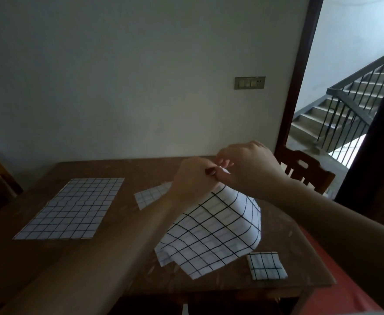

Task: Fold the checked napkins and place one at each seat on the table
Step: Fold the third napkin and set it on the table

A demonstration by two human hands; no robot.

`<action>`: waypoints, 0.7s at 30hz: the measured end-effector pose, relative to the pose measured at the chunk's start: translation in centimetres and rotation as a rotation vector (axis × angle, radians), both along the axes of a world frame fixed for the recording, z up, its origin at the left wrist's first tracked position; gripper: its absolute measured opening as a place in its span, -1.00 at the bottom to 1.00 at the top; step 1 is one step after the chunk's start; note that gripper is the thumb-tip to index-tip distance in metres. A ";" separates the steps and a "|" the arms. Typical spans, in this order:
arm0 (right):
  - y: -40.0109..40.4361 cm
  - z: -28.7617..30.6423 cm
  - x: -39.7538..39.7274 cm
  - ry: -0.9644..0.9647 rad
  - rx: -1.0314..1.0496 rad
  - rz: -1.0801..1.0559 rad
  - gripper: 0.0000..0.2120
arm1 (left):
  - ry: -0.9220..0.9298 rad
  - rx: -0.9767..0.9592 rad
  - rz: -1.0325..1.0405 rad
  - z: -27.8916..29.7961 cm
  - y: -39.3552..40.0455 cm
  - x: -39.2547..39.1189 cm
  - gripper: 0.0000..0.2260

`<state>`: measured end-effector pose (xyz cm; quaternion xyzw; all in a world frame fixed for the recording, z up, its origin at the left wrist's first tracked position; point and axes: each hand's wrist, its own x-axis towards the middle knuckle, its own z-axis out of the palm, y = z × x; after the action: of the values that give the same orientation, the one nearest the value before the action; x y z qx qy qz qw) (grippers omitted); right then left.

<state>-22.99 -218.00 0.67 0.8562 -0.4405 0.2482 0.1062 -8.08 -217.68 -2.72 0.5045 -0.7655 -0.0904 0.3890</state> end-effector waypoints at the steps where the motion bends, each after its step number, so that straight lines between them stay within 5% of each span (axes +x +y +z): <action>1: -0.2 -0.1 0.0 0.018 0.007 -0.025 -0.80 | 0.007 0.007 0.015 0.0 0.2 -0.1 -0.49; 12: -0.8 -0.5 -1.2 -0.048 0.122 -0.125 -0.90 | -0.002 0.090 -0.013 -0.9 0.1 0.5 -0.62; 15: -0.4 -0.7 -0.8 -0.147 0.278 -0.024 -0.74 | 0.000 0.082 -0.052 -1.0 0.0 0.5 -0.64; 18: -0.5 -0.9 -0.6 -0.067 0.261 -0.033 -0.77 | -0.020 0.070 -0.069 -0.7 0.4 0.1 -0.54; 21: -0.4 -0.8 -0.8 -0.048 0.194 -0.065 -0.54 | 0.030 0.120 -0.100 -0.7 0.3 0.2 -0.59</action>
<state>-23.75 -218.39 -0.12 0.8415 -0.4924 0.2212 0.0203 -7.92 -217.39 -3.46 0.4867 -0.7770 -0.1632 0.3644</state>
